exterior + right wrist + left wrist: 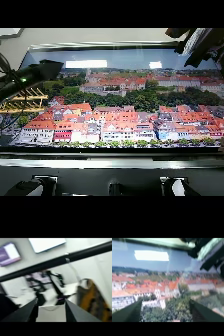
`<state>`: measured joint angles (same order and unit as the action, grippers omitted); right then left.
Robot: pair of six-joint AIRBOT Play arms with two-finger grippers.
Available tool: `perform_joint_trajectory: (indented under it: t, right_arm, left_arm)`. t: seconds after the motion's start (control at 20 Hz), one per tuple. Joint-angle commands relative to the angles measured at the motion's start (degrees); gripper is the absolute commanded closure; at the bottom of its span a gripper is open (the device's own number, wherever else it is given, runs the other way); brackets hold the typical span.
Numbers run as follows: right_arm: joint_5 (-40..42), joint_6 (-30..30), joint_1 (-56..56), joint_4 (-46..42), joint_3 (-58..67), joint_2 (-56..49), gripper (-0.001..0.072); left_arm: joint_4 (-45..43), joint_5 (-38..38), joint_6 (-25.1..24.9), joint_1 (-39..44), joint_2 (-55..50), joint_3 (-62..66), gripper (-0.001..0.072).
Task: Fold the clothes and pants, and hang the long-sleeved shirts on hangers.
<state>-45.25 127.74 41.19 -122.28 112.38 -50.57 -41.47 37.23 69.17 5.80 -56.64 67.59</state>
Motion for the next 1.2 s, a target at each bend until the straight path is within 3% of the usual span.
perform_joint_trajectory:
  t: [0.0,0.05,0.15,0.3,0.35,0.4,0.5,0.55,0.7,0.85,1.15]
  right_arm:
    - [8.07,-28.96,-2.43,57.07,-0.02,-3.61,0.0479]
    - [3.02,-39.91,-6.05,66.05,-0.02,-5.95,0.0558]
    - [-10.27,-48.19,-18.34,67.67,-0.02,-11.72,0.0686]
    - [-26.32,-51.04,-36.61,52.39,-0.68,-19.34,0.0687]
    - [-31.36,-52.30,-41.86,46.73,-1.55,-21.49,0.0687]
    - [-34.49,-52.33,-45.99,41.94,-3.08,-22.86,0.0688]
    - [-35.56,-52.30,-51.76,38.64,-10.14,-23.21,0.0688]
    - [-35.17,-52.06,-53.46,38.80,-14.45,-22.64,0.0688]
    - [-26.56,-48.92,-55.80,39.39,-30.60,-18.40,0.0688]
    - [-21.46,-45.83,-55.78,39.67,-42.38,-14.27,0.0686]
    - [-24.00,-46.07,-55.74,39.65,-44.06,-13.97,0.0686]
  left_arm:
    - [-0.07,-2.36,0.48,-0.81,1.09,0.04,0.0481]
    - [-0.11,-2.36,0.13,-0.83,1.09,0.04,0.0687]
    - [-0.15,-2.32,-0.13,-0.83,1.09,0.04,0.0691]
    - [-4.98,-0.63,-0.04,-0.90,1.09,0.04,0.0692]
    - [-8.68,2.03,1.99,-0.90,1.07,0.04,0.0692]
    - [-13.81,5.46,7.41,-0.90,1.09,0.02,0.0693]
    - [-28.22,13.05,18.23,-0.94,1.46,0.00,0.0694]
    - [-35.15,17.14,21.22,-0.94,1.70,-0.02,0.0694]
    - [-47.39,23.30,22.75,-0.96,2.47,-0.11,0.0694]
    - [-48.15,23.21,22.75,-0.96,2.67,-0.11,0.0689]
    - [-48.13,23.19,22.80,-0.94,2.67,-0.11,0.0687]
